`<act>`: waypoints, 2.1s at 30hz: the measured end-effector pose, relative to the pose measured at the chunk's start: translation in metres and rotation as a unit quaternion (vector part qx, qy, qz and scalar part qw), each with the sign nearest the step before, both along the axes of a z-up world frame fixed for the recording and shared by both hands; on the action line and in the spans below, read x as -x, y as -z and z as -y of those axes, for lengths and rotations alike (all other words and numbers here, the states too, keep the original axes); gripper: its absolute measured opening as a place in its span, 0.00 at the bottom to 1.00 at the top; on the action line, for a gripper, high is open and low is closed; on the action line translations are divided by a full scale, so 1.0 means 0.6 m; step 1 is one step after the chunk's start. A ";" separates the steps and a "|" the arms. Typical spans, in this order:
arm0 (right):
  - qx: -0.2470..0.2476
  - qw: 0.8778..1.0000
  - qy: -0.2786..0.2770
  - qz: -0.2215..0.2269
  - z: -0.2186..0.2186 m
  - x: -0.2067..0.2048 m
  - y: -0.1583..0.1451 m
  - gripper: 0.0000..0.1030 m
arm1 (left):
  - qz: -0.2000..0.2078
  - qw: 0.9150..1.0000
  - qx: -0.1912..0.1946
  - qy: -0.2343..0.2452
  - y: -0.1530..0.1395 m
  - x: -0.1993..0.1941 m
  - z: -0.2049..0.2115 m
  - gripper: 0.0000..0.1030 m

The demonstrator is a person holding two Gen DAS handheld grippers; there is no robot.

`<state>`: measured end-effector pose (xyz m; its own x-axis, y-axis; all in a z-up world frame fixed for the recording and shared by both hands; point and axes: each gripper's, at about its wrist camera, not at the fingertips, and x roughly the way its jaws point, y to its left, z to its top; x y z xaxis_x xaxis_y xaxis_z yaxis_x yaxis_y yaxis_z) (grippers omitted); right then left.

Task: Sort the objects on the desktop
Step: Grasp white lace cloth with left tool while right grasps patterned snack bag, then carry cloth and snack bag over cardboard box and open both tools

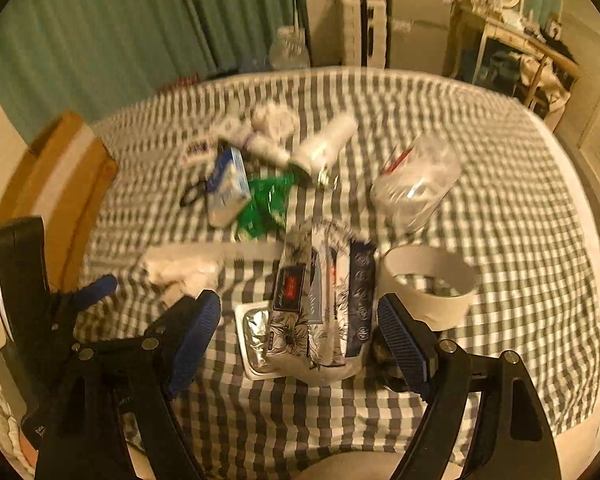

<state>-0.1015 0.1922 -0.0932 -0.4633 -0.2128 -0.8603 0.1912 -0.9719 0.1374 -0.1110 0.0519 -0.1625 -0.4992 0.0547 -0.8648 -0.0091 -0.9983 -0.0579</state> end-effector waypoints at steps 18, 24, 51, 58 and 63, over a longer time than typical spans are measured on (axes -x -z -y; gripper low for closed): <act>0.031 0.991 0.053 0.118 -0.040 0.054 0.113 0.26 | 0.024 0.996 -0.084 0.036 0.011 -0.010 0.014 0.22; 0.031 0.996 0.039 0.080 -0.048 0.015 0.073 0.20 | 0.004 0.994 -0.104 0.033 -0.034 -0.046 0.033 0.20; 0.094 0.988 -0.102 -0.064 0.180 -0.088 -0.246 0.20 | -0.135 0.986 -0.084 -0.048 -0.346 -0.096 0.278 0.20; 0.126 0.972 -0.183 -0.075 0.344 -0.058 -0.294 0.20 | -0.152 0.983 -0.036 -0.092 -0.393 -0.069 0.412 0.20; 0.136 0.966 -0.213 -0.043 0.460 -0.021 -0.258 0.20 | -0.126 0.983 -0.021 -0.129 -0.348 -0.051 0.495 0.20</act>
<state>-0.0889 -0.0839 0.0618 -0.3507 -0.6132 -0.7079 0.5888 -0.7321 0.3425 -0.0807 -0.2449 0.0460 -0.6991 -0.0691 -0.7117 0.2248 -0.9661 -0.1270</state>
